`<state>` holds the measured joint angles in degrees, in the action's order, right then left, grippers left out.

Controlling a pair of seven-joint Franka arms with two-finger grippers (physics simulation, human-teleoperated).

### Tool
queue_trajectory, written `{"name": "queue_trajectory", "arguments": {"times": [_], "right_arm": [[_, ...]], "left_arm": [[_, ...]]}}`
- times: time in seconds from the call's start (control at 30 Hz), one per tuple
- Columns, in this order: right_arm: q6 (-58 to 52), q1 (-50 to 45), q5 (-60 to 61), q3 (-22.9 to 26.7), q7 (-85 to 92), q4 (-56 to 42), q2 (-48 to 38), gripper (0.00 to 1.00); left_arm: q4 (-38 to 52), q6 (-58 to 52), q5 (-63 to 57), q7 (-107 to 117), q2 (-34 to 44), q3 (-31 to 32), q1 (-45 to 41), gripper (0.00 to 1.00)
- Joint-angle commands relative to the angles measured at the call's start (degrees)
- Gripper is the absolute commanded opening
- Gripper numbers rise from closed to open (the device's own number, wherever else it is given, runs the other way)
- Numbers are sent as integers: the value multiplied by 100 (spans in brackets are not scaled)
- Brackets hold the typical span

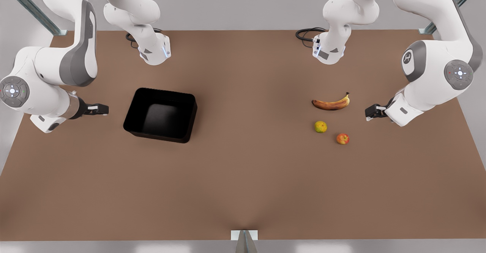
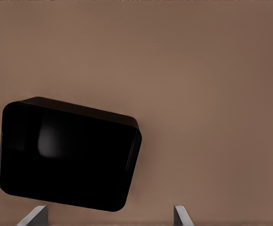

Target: Place the storage box in the middle with the right arm, and place the apple in the storage box with the left arm

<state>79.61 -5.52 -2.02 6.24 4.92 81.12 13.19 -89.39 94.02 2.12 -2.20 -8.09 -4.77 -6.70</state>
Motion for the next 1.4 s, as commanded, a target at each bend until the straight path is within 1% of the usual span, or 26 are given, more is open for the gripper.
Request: {"name": "queue_trajectory", "arguments": {"times": [0.0,0.07,0.1,0.13,0.17,0.2,0.23,0.27,0.3,0.33,0.4,0.43,0.47,0.5,0.6,0.63,0.67,0.7,0.8,1.03,1.07,1.1,1.17,1.2,1.27,1.37], "right_arm": [[2,-11,0,0,0,0,0,100],[28,-20,9,-9,-26,105,43,100],[37,-186,35,-35,-228,333,140,100],[89,-310,386,-35,-966,658,184,100],[607,-336,563,-35,-1283,1264,298,100],[1222,-336,571,-44,-1283,1897,228,100],[1987,-319,571,-228,-1292,2714,-210,100],[2462,-318,536,-299,-1354,3295,-562,100],[2744,-318,519,-299,-1354,3770,-791,100],[2779,-292,519,-299,-1354,3999,-888,100],[3060,-178,405,-281,-1319,4280,-914,100],[3491,-169,378,-220,-1266,4509,-862,100],[3526,-99,290,-167,-1248,4526,-809,100],[3509,-72,272,-141,-1222,4667,-879,100],[3526,-72,264,105,-1161,4824,-862,100],[3877,-81,264,255,-1081,5220,-853,100],[3948,-81,272,316,-1046,5326,-844,100],[3939,-64,272,325,-1046,5388,-792,100],[3948,-11,272,325,-1046,5282,-756,100],[4053,-46,325,308,-1028,5326,-229,100],[4053,-46,325,308,-1011,5326,-203,98],[4053,-46,325,308,-1002,5326,-167,84],[3974,-37,325,308,-800,5326,-141,48],[3983,-37,325,308,-800,5326,-88,39],[3983,-37,334,308,-800,5326,-44,28],[3974,-28,325,308,-791,5317,26,24]], "left_arm": [[0,3,16,9,0,-7,11,100],[149,-59,7,0,-52,28,11,100],[158,-85,279,290,-184,-33,29,100],[158,-173,806,1026,-298,-287,55,100],[150,-595,1369,2486,-448,-490,73,100],[97,-700,2019,3277,-579,-648,117,100],[88,-604,2590,4235,-852,-701,143,100],[79,-428,3118,4684,-1089,-789,187,100],[-184,-358,3952,4764,-1239,-1026,187,100],[-685,-217,4779,4755,-1283,-1202,187,100],[-1221,-33,6027,4702,-1476,-1334,187,100],[-1616,231,6659,4737,-1529,-1343,187,100],[-1863,424,7152,4702,-1582,-1360,187,100],[-1925,741,7381,4676,-1722,-1360,187,100],[-1925,689,7645,4456,-2047,-1360,196,100],[-1934,627,7636,4456,-2065,-1360,205,100],[-1942,548,7610,4465,-2074,-1360,196,100],[-1942,214,7592,4377,-2162,-1510,196,100],[-1916,126,7557,4158,-2285,-1659,196,100],[-2180,-15,7197,3718,-2258,-1659,134,100],[-2171,55,7206,3718,-2311,-1659,134,100],[-2127,99,7241,3709,-2452,-1659,134,100],[-1855,117,7258,3727,-2689,-1659,204,100],[-1846,117,7258,3709,-2742,-1650,257,100],[-1942,-32,7214,3674,-2698,-1650,257,100],[-2021,-33,7197,3191,-2821,-1659,257,100]]}}
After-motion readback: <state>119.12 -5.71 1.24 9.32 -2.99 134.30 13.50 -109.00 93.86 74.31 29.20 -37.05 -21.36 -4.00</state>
